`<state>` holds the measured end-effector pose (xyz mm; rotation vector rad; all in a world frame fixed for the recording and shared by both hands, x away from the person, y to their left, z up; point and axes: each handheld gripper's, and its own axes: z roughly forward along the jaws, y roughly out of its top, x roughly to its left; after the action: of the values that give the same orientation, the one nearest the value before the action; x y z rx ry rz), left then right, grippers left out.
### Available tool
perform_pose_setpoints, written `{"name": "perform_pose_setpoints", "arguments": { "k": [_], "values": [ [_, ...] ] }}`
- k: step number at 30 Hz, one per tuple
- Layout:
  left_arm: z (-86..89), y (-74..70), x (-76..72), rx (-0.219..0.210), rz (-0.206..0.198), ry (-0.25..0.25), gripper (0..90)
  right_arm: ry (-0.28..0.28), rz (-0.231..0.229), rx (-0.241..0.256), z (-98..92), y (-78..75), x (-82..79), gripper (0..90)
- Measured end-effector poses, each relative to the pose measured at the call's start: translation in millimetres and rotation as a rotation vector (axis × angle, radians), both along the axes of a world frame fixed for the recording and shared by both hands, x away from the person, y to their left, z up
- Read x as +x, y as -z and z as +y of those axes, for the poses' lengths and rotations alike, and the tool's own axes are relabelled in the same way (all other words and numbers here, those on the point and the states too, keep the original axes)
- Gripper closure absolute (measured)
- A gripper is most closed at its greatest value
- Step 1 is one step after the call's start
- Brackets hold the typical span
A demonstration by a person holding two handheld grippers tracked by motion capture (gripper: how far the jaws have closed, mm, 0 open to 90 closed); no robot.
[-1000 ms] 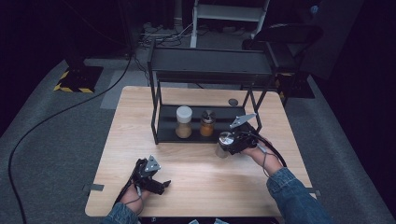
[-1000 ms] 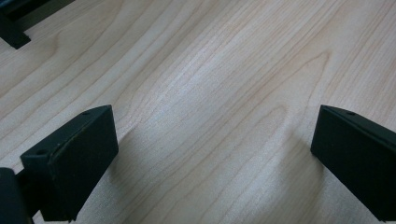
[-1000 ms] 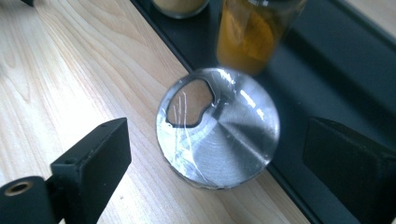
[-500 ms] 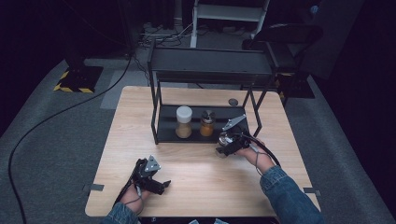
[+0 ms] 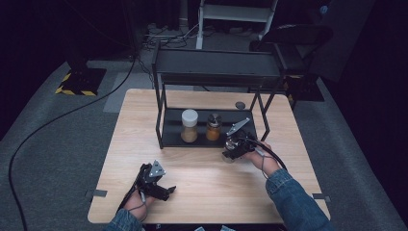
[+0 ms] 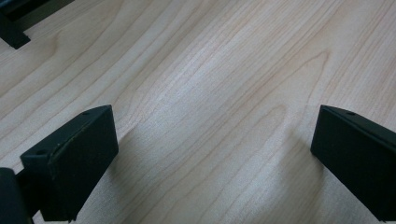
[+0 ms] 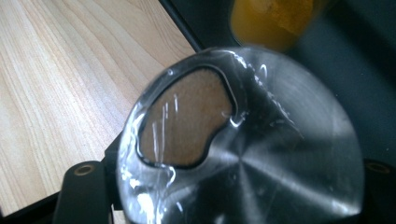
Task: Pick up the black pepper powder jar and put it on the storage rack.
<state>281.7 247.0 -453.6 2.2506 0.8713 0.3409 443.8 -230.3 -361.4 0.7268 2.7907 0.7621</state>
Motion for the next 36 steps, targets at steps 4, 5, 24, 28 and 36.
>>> {"name": "perform_pose_setpoints", "arguments": {
  "k": [4,5,24,28,36],
  "values": [
    [-1.1,-0.1,-0.9,0.001,-0.001,-0.006,0.6,-0.003,-0.004,0.024,-4.9,-8.0,-0.6,30.6],
    [-1.0,-0.1,-0.9,0.001,-0.001,-0.006,0.6,-0.006,-0.007,0.022,-5.3,-11.2,-0.8,30.6],
    [-2.3,0.1,-1.9,0.000,0.000,-0.019,0.6,0.019,-0.038,0.022,-19.5,-66.1,12.6,30.6],
    [-2.3,0.1,-1.9,0.001,-0.001,-0.019,0.6,0.041,-0.046,0.012,-19.1,-68.9,21.2,30.6],
    [-2.2,0.1,-1.9,0.000,0.000,-0.019,0.6,0.110,-0.056,-0.008,-19.7,-54.8,38.7,30.6]
  ]
}}
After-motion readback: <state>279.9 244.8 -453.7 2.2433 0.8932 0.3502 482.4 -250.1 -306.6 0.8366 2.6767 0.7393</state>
